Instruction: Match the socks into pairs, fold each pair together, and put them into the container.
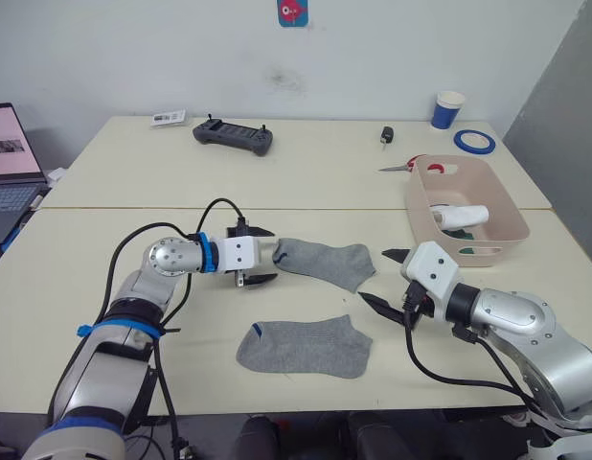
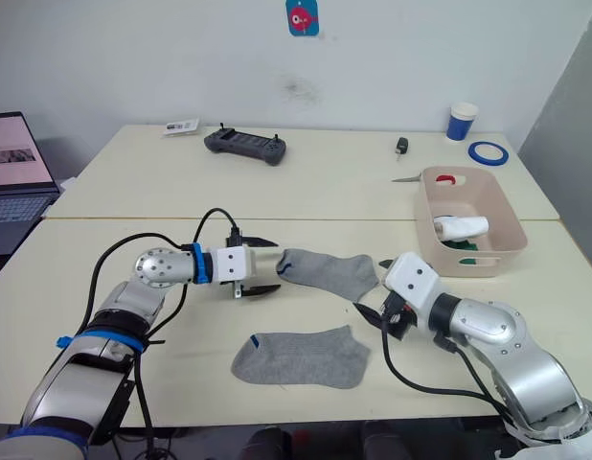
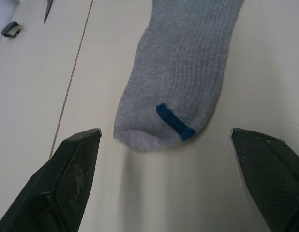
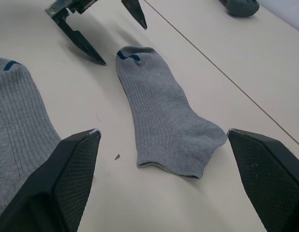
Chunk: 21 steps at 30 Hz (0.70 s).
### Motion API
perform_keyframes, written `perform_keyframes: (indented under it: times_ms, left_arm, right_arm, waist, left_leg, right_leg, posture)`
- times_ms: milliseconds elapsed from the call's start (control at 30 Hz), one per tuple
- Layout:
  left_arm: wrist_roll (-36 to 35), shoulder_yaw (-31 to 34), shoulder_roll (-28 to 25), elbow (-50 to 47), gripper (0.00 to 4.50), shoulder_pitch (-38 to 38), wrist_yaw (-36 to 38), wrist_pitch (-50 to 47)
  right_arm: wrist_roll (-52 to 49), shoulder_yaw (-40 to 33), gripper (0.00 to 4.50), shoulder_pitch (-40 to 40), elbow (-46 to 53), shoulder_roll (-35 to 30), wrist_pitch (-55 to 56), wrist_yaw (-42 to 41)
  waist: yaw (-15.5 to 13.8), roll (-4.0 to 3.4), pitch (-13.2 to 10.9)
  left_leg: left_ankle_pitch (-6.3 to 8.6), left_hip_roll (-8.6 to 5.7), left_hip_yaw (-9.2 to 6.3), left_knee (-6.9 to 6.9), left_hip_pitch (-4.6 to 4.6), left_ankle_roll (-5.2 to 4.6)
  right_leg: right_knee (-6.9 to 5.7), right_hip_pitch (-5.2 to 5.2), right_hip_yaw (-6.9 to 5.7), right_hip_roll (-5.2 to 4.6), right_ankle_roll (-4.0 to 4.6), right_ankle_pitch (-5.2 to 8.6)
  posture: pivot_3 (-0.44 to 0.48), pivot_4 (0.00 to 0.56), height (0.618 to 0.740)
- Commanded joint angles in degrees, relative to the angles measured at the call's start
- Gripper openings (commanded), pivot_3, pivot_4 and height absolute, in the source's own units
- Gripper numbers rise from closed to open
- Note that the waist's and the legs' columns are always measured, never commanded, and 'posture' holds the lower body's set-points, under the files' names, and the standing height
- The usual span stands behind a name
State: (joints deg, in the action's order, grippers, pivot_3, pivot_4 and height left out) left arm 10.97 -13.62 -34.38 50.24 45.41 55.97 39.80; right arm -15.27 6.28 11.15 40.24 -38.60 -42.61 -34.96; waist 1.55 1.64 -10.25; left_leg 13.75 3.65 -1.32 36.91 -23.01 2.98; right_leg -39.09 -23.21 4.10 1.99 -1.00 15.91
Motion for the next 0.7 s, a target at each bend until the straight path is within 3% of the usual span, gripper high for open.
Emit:
perform_keyframes:
  times_ms: [33,100,200,500,700]
  left_arm:
    - [4.6,-2.3,0.5,5.6,4.30,3.6,-4.3,5.5]
    - [6.7,-3.7,0.8,8.4,3.91,5.4,-5.9,6.8]
    - [10.0,-5.9,0.9,11.7,2.95,7.3,-8.0,8.6]
    - [9.4,-6.5,0.1,13.2,0.02,7.6,-5.5,12.0]
    - [1.5,-3.8,-1.2,6.9,0.02,4.5,3.6,9.1]
  right_arm:
    - [-0.5,-1.1,4.50,-0.1,2.8,-0.3,0.0,0.2]
    - [-0.5,-1.1,4.50,-0.1,3.0,-0.2,-0.3,0.4]
    - [-0.5,-1.1,4.50,0.0,3.1,0.0,-0.6,0.7]
    - [0.7,1.6,4.50,1.0,0.4,1.2,1.6,0.5]
    - [5.4,9.4,4.50,4.5,-11.4,3.9,10.8,-2.0]
  waist:
    - [0.0,0.00,0.0]
    - [0.0,0.01,0.0]
    - [0.0,0.01,0.0]
    - [0.2,0.01,0.0]
    - [0.4,0.00,0.0]
  left_leg:
    - [0.00,0.00,-0.01,0.00,0.00,0.00]
    - [0.00,-0.01,0.01,0.01,0.01,0.00]
    - [0.00,-0.01,0.01,0.02,0.02,0.00]
    - [-0.01,0.00,0.01,0.02,0.03,0.01]
    - [-0.01,0.00,0.03,0.01,0.03,0.00]
  right_leg:
    - [0.00,0.00,0.00,0.00,0.00,0.00]
    - [0.00,0.01,0.01,0.00,0.00,0.00]
    - [-0.03,0.02,0.00,0.00,-0.02,-0.02]
    - [-0.06,0.02,0.00,0.00,-0.08,-0.07]
    - [-0.03,0.01,0.01,0.01,-0.08,-0.07]
  posture:
    - [0.000,0.150,0.740]
    - [0.000,0.150,0.740]
    - [0.000,0.150,0.740]
    - [0.000,0.150,0.740]
    - [0.000,0.150,0.740]
